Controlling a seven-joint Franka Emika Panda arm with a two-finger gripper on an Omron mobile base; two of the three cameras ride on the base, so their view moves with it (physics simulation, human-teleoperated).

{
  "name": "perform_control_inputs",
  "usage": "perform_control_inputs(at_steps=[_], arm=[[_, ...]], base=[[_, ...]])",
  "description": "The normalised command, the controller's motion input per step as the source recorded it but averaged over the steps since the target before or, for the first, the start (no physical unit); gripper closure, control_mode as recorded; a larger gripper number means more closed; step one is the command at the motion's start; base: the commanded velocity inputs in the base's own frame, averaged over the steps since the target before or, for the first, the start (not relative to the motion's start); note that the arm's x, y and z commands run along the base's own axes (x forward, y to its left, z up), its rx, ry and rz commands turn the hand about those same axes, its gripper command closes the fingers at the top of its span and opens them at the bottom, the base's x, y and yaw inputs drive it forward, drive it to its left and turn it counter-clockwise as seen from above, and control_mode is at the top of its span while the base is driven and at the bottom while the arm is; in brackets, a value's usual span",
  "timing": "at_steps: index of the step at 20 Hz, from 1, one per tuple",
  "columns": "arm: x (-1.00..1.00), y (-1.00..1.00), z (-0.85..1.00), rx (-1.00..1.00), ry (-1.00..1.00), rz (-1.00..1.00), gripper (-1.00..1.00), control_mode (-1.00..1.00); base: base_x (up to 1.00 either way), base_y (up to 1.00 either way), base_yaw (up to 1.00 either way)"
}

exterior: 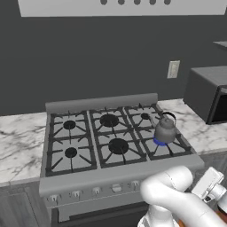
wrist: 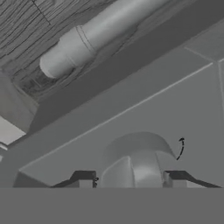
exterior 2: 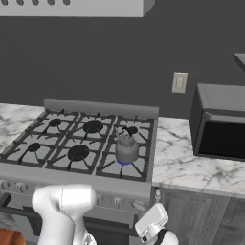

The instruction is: The kettle is done boiling. Turn off the stove, then wait for 300 timesteps before moving the kettle to the dining table.

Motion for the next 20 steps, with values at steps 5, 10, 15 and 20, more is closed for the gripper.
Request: perform_control_inputs(at_steps=[5, 10, 15, 20], arm=[[0.07, 0.14, -0.10, 0.05, 0.02, -0.02, 1.00, -1.00], [0.00, 0.24, -0.30, 0.06, 0.11, -0.02, 1.00, -1.00], [0.02, 0.34, -0.51, 0.11, 0.15, 0.00, 1.00, -1.00], [0.03, 0.31, -0.66, 0.18, 0.19, 0.00, 1.00, -1.00]], base=[[0.00, 0.00, 0.00], [0.00, 0.00, 0.00], [0.00, 0.00, 0.00], [0.00, 0.00, 0.00]])
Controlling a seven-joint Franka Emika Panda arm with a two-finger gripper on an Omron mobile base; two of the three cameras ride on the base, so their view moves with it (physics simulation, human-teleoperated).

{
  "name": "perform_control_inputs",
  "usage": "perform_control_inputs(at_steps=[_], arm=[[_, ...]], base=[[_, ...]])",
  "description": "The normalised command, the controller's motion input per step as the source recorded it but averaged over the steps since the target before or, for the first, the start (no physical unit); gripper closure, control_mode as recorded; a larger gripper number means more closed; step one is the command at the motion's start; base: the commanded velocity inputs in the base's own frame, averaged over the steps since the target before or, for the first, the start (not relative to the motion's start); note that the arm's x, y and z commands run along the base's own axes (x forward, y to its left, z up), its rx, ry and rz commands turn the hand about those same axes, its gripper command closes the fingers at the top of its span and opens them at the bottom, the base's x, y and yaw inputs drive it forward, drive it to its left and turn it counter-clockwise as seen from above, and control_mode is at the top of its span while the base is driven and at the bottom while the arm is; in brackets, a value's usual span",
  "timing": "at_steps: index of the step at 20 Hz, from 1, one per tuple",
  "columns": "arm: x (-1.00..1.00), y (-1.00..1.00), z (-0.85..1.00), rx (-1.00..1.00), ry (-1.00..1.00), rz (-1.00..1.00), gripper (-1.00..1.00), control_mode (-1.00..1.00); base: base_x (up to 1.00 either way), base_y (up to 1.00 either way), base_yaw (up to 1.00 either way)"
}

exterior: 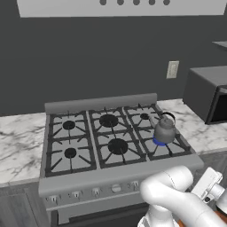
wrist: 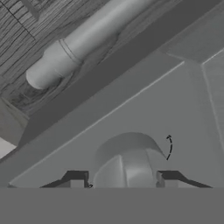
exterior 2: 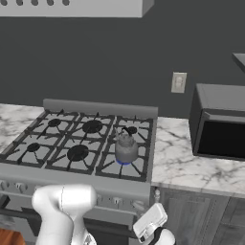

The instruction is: The kettle is done boiling. Turn off the stove, then wait for 300 timesteps before moving the kettle to the dining table.

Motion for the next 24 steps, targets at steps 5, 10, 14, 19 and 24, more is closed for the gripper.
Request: perform_control_inputs(at_steps=[5, 10, 14, 19, 24], arm=[[0.00, 0.22, -0.67, 0.27, 0.22, 0.01, 1.00, -1.00], [0.00, 0.18, -0.58, 0.32, 0.26, 0.02, 1.00, -1.00], [0.00, 0.16, -0.55, 0.32, 0.27, 0.03, 1.00, -1.00], [0.02, 0.23, -0.44, 0.30, 0.29, 0.02, 1.00, -1.00], [0.08, 0.34, -0.29, 0.26, 0.32, 0.04, 1.00, -1.00]], base=[[0.00, 0.00, 0.00], [0.00, 0.00, 0.00], [0.00, 0.00, 0.00], [0.00, 0.00, 0.00], [0.00, 0.00, 0.00]])
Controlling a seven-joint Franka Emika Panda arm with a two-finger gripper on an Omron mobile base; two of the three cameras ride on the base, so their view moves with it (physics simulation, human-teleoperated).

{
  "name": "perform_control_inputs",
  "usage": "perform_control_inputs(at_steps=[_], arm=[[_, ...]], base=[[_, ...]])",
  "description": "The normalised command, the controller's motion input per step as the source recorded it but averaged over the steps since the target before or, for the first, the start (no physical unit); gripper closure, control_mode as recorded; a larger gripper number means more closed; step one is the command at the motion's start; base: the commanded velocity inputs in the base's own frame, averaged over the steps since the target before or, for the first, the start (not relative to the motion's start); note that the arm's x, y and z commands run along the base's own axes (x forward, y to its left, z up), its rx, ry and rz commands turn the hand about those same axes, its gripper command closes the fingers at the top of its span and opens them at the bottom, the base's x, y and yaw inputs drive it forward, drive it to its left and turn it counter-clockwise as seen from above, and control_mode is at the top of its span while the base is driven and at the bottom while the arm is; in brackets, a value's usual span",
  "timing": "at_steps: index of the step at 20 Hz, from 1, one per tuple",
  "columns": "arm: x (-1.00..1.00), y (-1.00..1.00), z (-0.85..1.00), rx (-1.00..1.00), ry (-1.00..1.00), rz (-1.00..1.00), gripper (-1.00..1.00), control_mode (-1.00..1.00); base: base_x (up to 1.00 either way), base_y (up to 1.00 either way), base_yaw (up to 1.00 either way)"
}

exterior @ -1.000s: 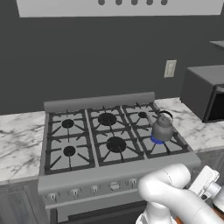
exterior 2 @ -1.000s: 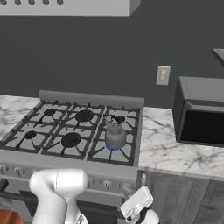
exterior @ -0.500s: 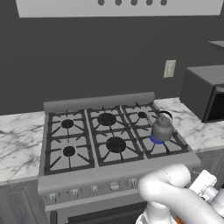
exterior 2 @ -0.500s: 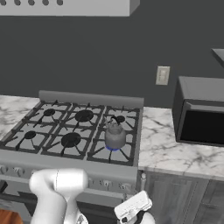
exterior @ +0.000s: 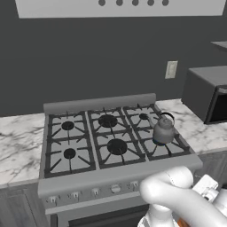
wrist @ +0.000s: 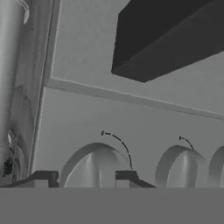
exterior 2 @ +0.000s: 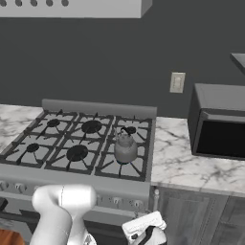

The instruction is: The kettle is done boiling. Turn off the stove, then wait for 300 timesteps before moving the kettle to the dining table.

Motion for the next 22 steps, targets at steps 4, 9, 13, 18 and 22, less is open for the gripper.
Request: perform_control_inputs(at_steps=[4, 9, 13, 18, 22], arm=[[0.08, 0.47, -0.33, 0.22, 0.33, 0.07, 1.00, -1.00], [0.04, 0.50, -0.42, 0.14, 0.28, 0.07, -1.00, -1.00], [0.00, 0.30, -0.24, 0.06, 0.06, 0.03, -1.00, -1.00], [-0.47, 0.05, -0.11, 0.03, 0.00, 0.00, -1.00, -1.00], [-0.62, 0.00, 0.05, 0.00, -0.06, 0.00, -1.00, -1.00]], base=[[0.00, 0.00, 0.00], [0.00, 0.00, 0.00], [0.00, 0.00, 0.00], [0.00, 0.00, 0.00], [0.00, 0.00, 0.00]])
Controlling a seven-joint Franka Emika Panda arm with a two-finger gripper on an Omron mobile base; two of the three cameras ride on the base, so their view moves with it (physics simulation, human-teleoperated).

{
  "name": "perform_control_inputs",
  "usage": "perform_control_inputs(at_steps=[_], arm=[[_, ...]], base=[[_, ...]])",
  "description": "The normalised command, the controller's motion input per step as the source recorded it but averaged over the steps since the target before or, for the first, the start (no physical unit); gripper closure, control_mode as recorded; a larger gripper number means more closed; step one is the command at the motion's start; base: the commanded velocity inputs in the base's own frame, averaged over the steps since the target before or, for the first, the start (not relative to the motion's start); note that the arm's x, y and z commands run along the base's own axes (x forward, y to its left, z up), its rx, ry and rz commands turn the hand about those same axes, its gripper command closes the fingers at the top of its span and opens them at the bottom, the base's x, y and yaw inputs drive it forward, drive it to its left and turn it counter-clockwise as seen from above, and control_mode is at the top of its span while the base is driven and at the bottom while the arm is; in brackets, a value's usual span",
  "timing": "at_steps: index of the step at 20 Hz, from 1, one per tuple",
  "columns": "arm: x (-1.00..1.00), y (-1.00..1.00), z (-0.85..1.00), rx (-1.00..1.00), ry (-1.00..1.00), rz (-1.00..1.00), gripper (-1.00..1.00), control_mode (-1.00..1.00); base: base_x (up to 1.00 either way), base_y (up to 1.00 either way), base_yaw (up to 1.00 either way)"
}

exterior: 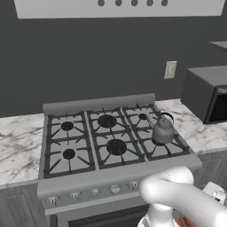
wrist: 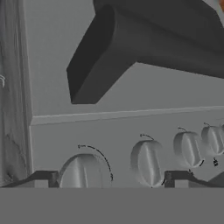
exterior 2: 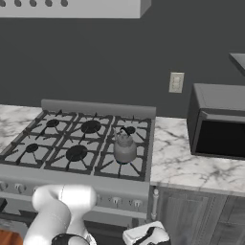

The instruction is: The kettle is done boiling. Turn off the stove, then wait for 300 timesteps before moving the kettle to the dining table.

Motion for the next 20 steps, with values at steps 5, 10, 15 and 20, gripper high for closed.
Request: perform_control_inputs(at_steps=[5, 10, 15, 20], arm=[[-0.48, -0.05, 0.41, 0.00, -0.08, 0.00, -1.00, -1.00], [-0.34, -0.04, 0.58, -0.05, -0.06, 0.00, -1.00, -1.00], [-0.18, -0.01, 0.68, -0.06, -0.01, 0.00, -1.00, -1.00], [-0.11, 0.00, 0.66, -0.09, 0.00, 0.00, -1.00, -1.00]], base=[[0.00, 0.00, 0.00], [0.00, 0.00, 0.00], [0.00, 0.00, 0.00], [0.00, 0.00, 0.00]])
